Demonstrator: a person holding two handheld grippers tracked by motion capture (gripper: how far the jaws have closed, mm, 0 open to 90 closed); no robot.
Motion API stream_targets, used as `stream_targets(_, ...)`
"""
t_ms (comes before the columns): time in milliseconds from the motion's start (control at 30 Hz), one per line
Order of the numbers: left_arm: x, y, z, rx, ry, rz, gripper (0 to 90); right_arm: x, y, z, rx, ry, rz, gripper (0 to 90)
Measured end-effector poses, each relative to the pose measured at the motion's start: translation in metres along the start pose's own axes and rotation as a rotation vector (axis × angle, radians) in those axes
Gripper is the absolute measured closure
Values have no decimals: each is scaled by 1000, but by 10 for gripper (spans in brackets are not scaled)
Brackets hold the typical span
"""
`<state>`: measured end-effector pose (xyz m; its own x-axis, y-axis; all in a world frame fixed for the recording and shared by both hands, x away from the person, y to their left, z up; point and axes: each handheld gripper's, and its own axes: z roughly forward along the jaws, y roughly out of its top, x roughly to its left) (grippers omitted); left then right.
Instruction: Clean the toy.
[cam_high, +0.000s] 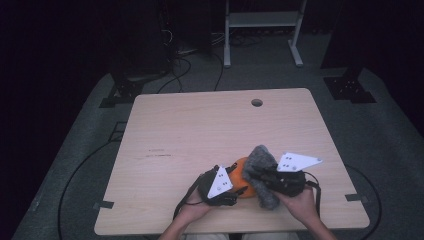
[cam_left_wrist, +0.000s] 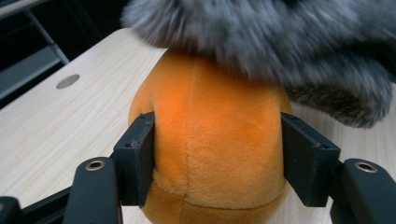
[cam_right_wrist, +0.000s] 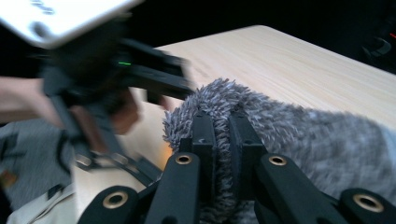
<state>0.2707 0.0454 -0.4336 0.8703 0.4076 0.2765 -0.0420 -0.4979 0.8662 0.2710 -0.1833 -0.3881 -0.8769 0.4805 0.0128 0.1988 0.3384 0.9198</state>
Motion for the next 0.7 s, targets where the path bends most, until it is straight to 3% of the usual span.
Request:
stream_targets(100, -1, -1, -1, 8, -2, 7, 343, 6, 3, 8, 29, -12, -38, 817)
stream_targets(133, 2, -3, -3, 3, -14, -19, 350, -2, 1, 9, 28, -9, -6, 817)
stream_targets(167, 2, -3, -3, 3, -14, -19, 354, -9, -2, 7, 17, -13, 28, 817)
stream_targets(200, 3, -5, -4, 10, -20, -17, 354, -9, -2, 7, 17, -13, 28, 817)
stream_targets(333, 7, -10, -7, 31, -35, -10, 363, -29, -12, -4, 4, -74, 100, 818)
stream_targets(400, 10, -12, -9, 26, -45, -37, 359, -33, -15, -6, 13, -80, 121, 817)
stream_targets(433, 14, -12, -8, 20, -71, -94, 295, -32, -16, -4, 7, -75, 129, 818)
stream_targets(467, 14, -12, -8, 20, -71, -94, 216, -32, -16, -4, 7, -75, 129, 818)
stream_targets(500, 17, -11, -7, 16, -80, -138, 216, -29, -16, -2, 11, -78, 127, 818)
stream_targets(533, 19, -10, -6, 2, -89, -183, 140, -23, -15, 4, 9, -54, 130, 818)
stream_targets(567, 20, -8, -6, -1, -88, -203, 140, -23, -15, 4, 9, -54, 130, 818)
stream_targets(633, 20, -9, -6, 18, -68, -173, 174, -16, -13, 8, 7, -39, 108, 817)
stream_targets(667, 20, -11, -8, 10, -70, -171, 273, -18, -12, 7, 19, -48, 89, 817)
stream_targets(700, 21, -12, -9, 7, -77, -179, 273, -18, -12, 7, 19, -48, 89, 817)
